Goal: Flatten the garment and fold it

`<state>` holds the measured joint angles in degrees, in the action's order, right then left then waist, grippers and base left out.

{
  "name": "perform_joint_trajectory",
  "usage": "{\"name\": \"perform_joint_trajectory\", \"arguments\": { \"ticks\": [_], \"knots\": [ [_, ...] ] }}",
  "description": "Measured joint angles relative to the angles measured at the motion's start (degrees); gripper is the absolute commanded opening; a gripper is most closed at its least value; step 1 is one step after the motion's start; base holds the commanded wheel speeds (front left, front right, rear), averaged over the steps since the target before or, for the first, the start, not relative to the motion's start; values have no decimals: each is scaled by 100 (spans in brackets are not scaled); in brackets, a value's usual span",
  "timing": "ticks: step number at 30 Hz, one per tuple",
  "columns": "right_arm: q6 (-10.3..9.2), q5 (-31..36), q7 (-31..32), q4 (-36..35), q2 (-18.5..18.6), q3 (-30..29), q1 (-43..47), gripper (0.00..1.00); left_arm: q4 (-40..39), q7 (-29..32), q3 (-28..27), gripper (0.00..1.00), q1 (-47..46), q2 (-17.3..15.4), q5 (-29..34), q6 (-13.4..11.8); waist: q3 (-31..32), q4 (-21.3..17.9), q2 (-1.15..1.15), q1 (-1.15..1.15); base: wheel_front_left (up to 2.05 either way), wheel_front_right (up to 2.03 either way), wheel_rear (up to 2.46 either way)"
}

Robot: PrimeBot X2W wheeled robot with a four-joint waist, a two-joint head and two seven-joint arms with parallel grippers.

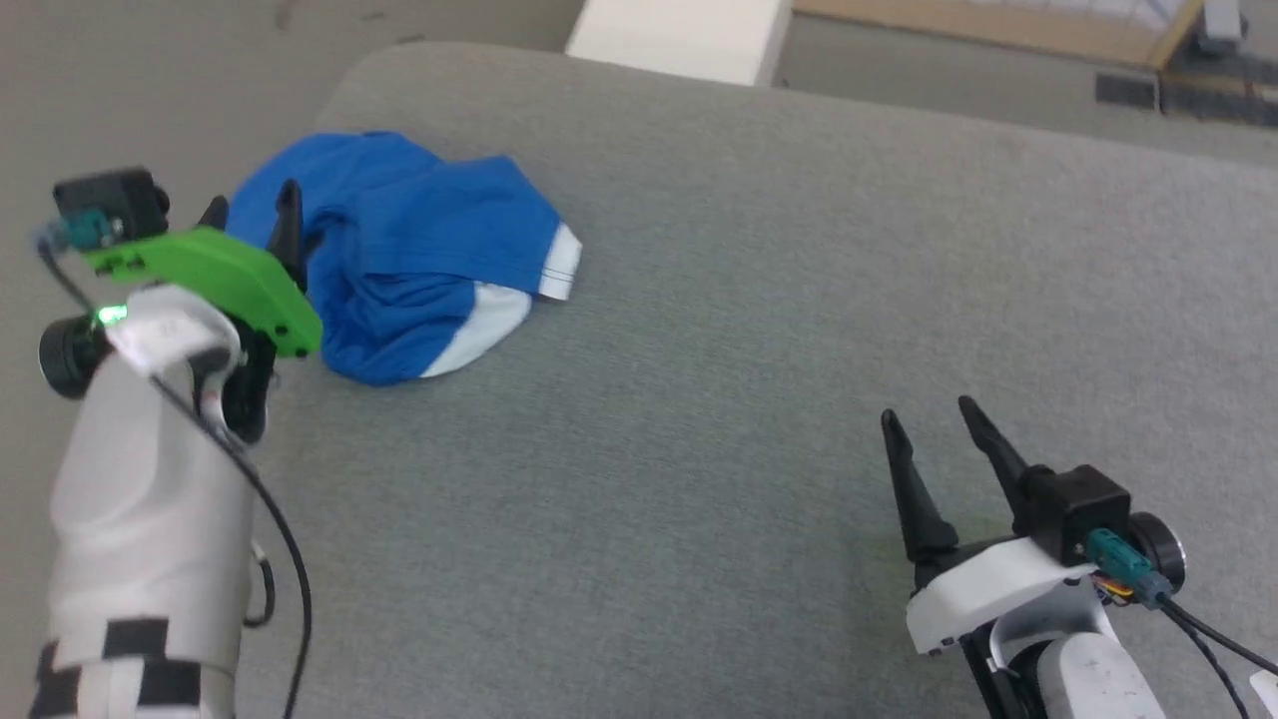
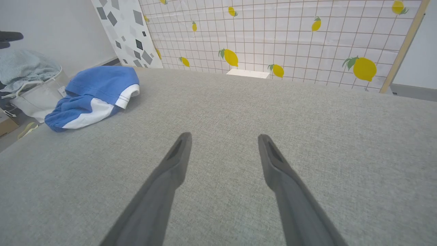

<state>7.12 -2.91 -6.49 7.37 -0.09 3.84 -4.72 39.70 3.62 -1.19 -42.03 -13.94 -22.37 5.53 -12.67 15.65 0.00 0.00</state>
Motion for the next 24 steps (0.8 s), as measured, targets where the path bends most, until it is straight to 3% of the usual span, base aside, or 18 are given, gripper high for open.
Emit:
{"name": "perform_joint_trajectory", "arguments": {
  "ticks": [7, 15, 22, 23, 24],
  "knots": [
    [0, 101, 90, -254, 2, -119, -1, 100, 846, 1488, 234, 100, -756, -151, -114, 16, -429, -355, 0, 0, 0, 0, 0],
    [0, 147, 145, -501, 2, -169, 0, 100, 1415, 2763, 469, 100, -1010, -308, -12, -324, -868, -599, 1, 0, 0, 0, 0],
    [0, 154, 154, -568, 2, -172, 1, 100, 1541, 3170, 493, 100, -1030, -281, -70, -437, -1090, -635, 1, 0, 0, 0, 0],
    [0, 154, 160, -568, 3, -171, 0, 100, 1537, 3181, 482, 89, -1030, -261, -94, -437, -1100, -625, 1, 0, 0, 0, 0],
    [0, 153, 162, -568, 4, -166, 0, 100, 1522, 3186, 435, 33, -1029, -240, -152, -432, -1106, -610, 1, 0, 0, 0, 0]
  ]
}}
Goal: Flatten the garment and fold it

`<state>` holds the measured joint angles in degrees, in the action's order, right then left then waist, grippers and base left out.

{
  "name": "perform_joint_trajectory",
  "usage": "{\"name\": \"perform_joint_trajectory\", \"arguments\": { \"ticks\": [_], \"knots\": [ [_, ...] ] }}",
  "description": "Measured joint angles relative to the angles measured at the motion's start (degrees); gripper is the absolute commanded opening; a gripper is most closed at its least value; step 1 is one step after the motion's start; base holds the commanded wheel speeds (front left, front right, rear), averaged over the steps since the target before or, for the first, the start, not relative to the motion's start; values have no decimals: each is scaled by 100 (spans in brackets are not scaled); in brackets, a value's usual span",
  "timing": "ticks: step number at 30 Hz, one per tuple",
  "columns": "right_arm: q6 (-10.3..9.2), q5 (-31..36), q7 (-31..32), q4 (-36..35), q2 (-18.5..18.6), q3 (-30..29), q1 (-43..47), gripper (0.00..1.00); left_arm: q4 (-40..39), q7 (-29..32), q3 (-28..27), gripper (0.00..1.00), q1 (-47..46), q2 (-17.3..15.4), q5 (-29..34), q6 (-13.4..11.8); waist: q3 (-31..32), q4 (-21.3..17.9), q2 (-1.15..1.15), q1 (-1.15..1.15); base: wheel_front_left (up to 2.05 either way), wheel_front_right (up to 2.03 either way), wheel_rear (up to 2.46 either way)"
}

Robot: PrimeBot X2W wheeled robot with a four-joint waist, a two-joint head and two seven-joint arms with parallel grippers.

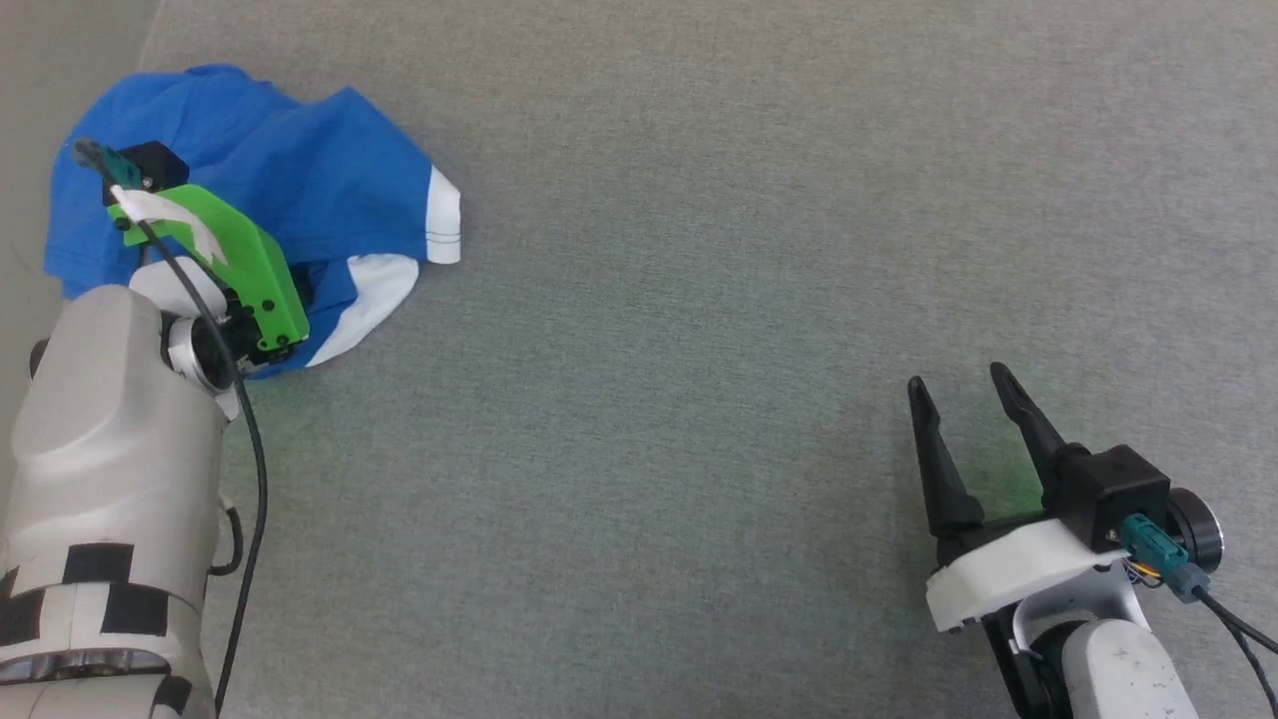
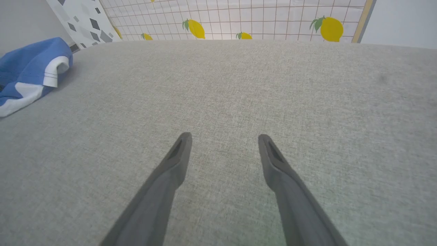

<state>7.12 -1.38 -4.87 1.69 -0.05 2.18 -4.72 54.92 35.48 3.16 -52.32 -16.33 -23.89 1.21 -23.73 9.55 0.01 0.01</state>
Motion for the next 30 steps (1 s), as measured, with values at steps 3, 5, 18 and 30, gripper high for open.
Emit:
{"name": "perform_joint_trajectory", "arguments": {
  "ticks": [3, 5, 18, 30],
  "knots": [
    [0, 0, -1, 7, -2, 32, -3, 100, -66, -136, -123, 0, 16, 29, -168, 130, -7, 28, 0, 0, 0, 0, 0],
    [0, -2, -2, 26, -2, 33, -18, 100, -142, -371, -245, 0, 47, 92, -347, 182, 13, 52, 0, 0, 0, 0, 0],
    [0, -283, -259, 530, -1, 177, -62, 100, -1201, -1836, -387, 0, -154, -196, -374, 380, 563, 138, -1, 0, 0, 0, 0],
    [1, -650, -558, 1054, -3, 346, -63, 100, -2391, -1917, -127, 0, -550, -417, -256, 456, 1268, 94, -1, -1, 0, 0, 0]
  ]
}}
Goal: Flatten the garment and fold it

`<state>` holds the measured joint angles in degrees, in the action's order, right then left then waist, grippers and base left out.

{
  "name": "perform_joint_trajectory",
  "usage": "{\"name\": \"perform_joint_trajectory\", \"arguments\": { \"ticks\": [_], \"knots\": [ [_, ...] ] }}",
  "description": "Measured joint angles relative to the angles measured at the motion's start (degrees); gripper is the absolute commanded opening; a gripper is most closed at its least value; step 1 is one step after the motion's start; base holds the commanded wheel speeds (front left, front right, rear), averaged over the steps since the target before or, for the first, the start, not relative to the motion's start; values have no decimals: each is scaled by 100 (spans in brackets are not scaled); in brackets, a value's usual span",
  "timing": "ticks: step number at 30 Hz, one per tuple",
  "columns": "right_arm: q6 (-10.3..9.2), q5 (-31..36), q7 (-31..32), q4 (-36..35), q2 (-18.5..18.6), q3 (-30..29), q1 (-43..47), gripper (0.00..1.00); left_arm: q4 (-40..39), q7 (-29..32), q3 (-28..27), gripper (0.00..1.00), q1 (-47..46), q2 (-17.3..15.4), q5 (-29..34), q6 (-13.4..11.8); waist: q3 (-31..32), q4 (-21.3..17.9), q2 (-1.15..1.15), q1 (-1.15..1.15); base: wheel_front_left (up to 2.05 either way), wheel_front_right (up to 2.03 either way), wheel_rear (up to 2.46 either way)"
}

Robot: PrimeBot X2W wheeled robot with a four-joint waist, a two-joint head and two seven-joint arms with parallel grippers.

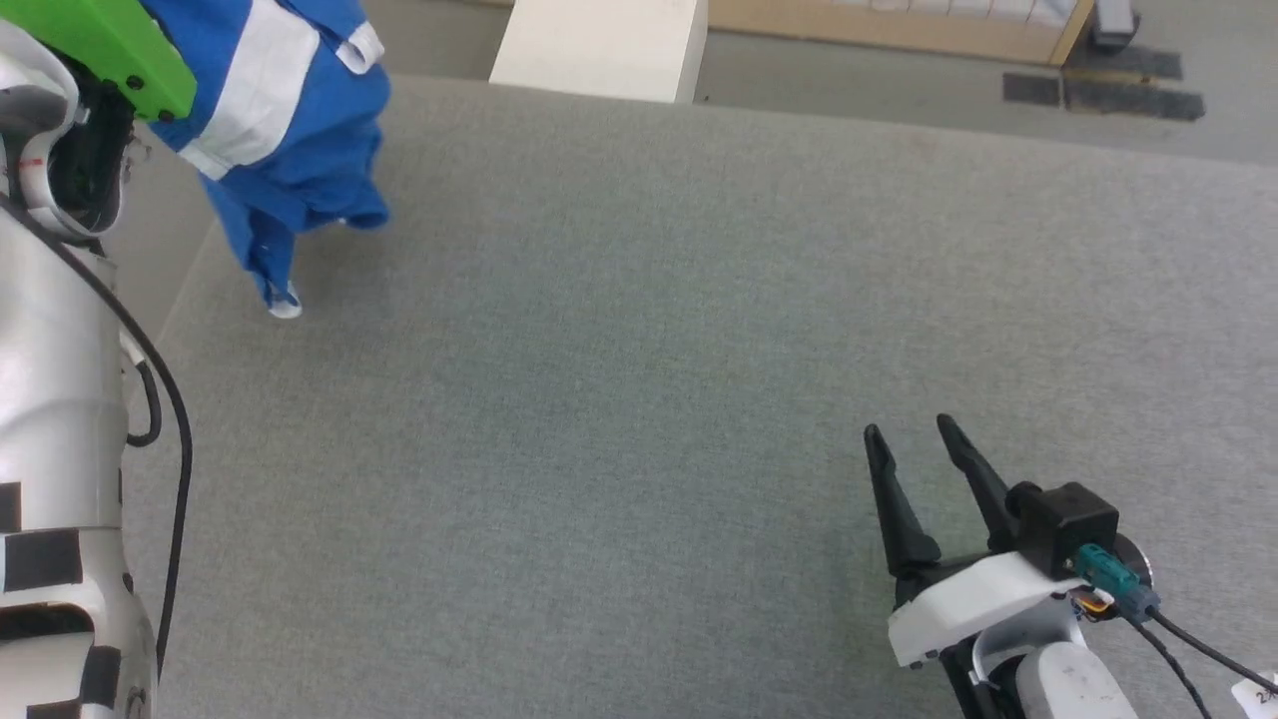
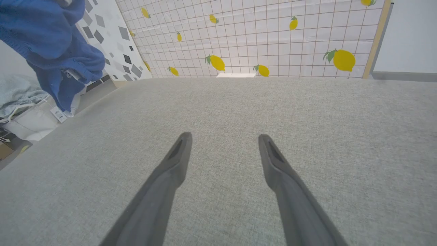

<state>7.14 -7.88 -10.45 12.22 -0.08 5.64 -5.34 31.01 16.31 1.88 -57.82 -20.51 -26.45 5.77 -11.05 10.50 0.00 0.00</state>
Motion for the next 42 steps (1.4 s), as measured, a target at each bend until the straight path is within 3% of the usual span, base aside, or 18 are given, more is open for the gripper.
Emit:
{"name": "perform_joint_trajectory", "arguments": {
  "ticks": [10, 21, 30, 37, 42],
  "knots": [
    [0, -196, -178, 416, 0, 51, -57, 100, -847, 394, 542, 0, -9, 504, -434, 122, 436, -511, 0, 0, 0, 0, 0],
    [0, -174, -269, 527, 2, -255, -49, 100, -1172, 699, 1307, 0, 20, 1023, -547, 125, 682, -1476, 0, 0, 0, 0, 0],
    [0, -147, -297, 519, 8, -424, 35, 100, -305, 1039, 2410, 0, 912, 1245, -312, 130, 604, -1993, 0, 0, 0, 0, 0],
    [0, -165, -326, 494, 8, -412, 34, 100, 646, 1397, 3161, 0, 1786, 1329, -322, 131, 419, -2093, 0, 0, 0, 0, 0],
    [0, -170, -331, 482, 9, -443, 34, 100, 867, 1539, 3484, 0, 2040, 1396, -565, 131, 330, -2043, 0, 0, 0, 0, 0]
  ]
}}
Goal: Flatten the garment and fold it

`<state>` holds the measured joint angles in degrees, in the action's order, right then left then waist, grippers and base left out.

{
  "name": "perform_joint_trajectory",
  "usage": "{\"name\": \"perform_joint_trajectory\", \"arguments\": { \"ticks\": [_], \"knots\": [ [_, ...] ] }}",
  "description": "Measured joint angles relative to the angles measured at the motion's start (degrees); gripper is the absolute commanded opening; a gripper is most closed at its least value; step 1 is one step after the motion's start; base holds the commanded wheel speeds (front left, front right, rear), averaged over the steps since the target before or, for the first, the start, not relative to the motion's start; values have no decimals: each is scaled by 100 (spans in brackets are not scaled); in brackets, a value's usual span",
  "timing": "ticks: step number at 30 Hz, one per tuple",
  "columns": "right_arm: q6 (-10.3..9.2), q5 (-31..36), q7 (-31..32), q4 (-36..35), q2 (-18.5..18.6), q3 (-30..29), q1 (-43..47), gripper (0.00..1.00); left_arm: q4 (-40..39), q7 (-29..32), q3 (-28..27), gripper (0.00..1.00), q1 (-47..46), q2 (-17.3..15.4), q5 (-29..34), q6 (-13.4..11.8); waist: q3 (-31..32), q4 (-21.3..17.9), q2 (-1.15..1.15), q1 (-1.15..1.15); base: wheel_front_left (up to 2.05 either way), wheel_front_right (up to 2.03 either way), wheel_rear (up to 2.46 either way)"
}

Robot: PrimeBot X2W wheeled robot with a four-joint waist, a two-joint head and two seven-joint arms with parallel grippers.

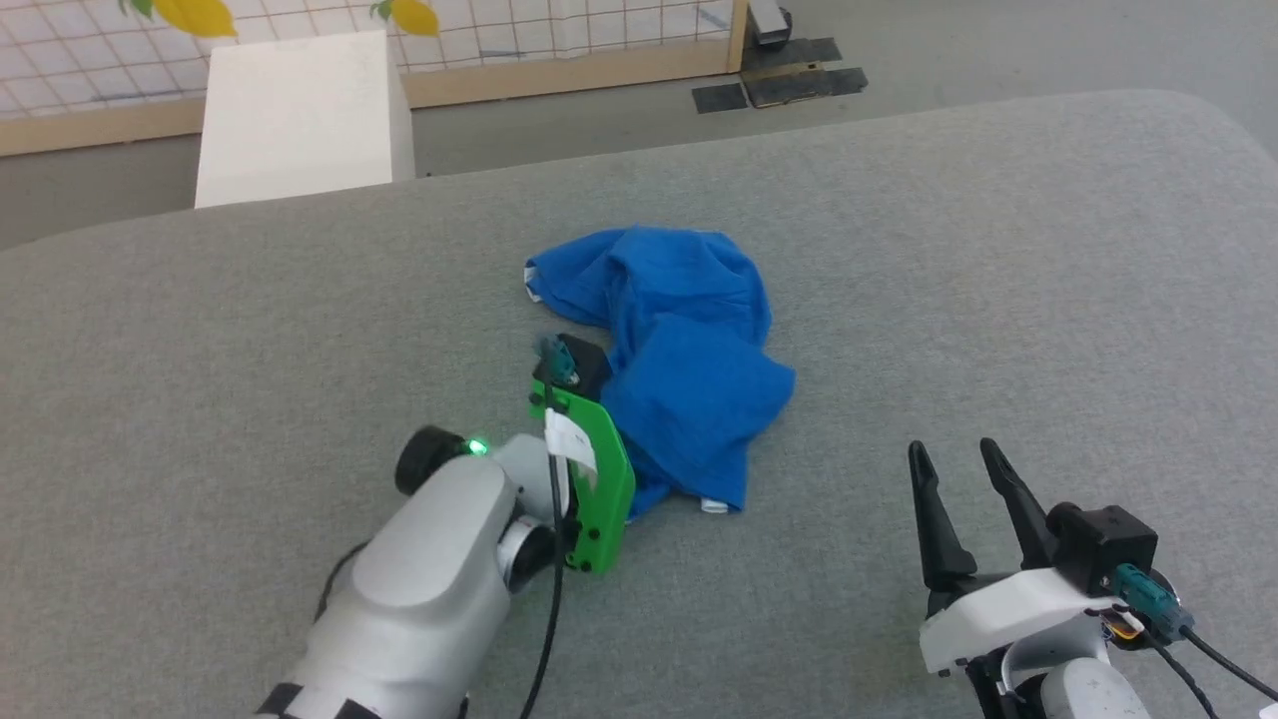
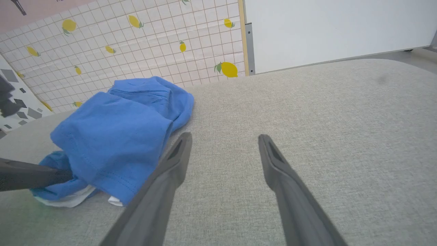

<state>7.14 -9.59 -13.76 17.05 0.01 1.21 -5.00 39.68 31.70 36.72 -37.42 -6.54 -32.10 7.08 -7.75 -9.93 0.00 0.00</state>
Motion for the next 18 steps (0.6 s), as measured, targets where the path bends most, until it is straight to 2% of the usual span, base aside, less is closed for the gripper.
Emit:
{"name": "perform_joint_trajectory", "arguments": {
  "ticks": [2, 3, 4, 13, 18],
  "knots": [
    [0, -2, -24, -1, 0, 0, -1, 100, 32, -32, -4, 4, 15, 26, -144, 1, -15, 50, 0, 0, 0, 0, 0],
    [0, -5, -38, 0, -1, 4, -1, 100, 21, -88, -21, 40, 14, 34, -204, 1, -17, 80, 0, 0, 0, 0, 0],
    [0, -5, -38, 1, -1, 3, -1, 100, -4, -191, -53, 100, 9, 32, -234, 1, -14, 111, 0, 0, 0, 0, 0],
    [0, -10, -46, 99, 0, -99, 21, 100, -790, -898, -778, 100, -220, -14, -985, 1, 228, 446, 0, 0, 0, 0, 0],
    [0, -18, -47, 129, -2, -127, 48, 100, -1218, -1514, -1346, 100, -250, -307, -1152, -57, 484, 648, 0, 0, 0, 0, 0]
  ]
}}
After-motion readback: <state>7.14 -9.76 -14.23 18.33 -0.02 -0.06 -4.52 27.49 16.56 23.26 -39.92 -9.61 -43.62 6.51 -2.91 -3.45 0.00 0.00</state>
